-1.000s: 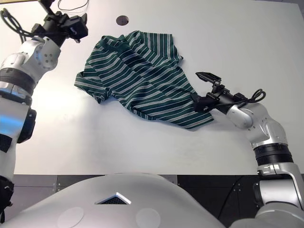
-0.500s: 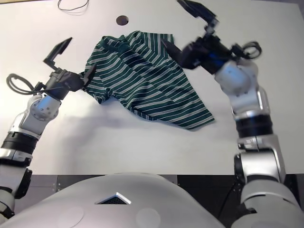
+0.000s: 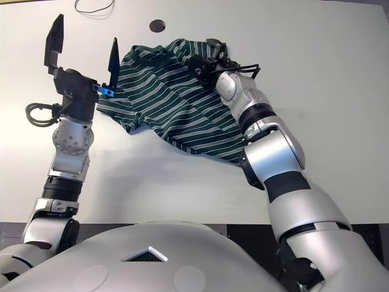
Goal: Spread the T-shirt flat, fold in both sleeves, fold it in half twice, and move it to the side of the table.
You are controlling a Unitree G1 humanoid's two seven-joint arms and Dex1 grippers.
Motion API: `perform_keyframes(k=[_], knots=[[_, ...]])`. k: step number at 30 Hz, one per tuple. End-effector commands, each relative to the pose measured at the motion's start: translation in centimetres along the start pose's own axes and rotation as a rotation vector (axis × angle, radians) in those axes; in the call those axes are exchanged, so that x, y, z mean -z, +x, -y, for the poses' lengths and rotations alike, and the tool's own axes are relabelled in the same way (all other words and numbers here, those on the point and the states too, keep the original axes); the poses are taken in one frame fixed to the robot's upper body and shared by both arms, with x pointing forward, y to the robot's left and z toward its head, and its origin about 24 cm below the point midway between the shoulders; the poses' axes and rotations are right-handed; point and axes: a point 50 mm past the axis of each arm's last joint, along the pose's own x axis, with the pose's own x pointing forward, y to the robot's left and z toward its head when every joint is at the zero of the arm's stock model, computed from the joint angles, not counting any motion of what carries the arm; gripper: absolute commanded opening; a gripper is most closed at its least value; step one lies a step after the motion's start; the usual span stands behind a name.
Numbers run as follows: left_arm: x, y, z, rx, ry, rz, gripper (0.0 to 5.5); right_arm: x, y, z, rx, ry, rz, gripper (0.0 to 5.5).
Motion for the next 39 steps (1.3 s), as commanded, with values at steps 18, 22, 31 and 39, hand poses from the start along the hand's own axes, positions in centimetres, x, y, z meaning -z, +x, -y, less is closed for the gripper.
perform_keyframes(k=[18, 22, 31, 39], knots=[[3.3, -5.5, 1.3, 0.414, 0.196, -0.275, 4.65, 2.1, -6.5, 6.8, 0.366, 0.321, 0.464, 4.19], [3.6, -6.7, 2.4, 0.564, 0.224, -0.296, 4.65, 0.8, -13.5, 2.0, 0.092, 0.034, 0.614, 4.19], [3.8, -6.6, 2.8, 0.609, 0.220, -0.289, 4.65, 5.8, -24.0, 4.7, -0.021, -0.305, 0.333, 4.19], [3.9, -6.6, 2.3, 0.589, 0.221, -0.299, 4.65, 8.6, -23.0, -5.9, -0.572, -0.347, 0.202, 4.19]])
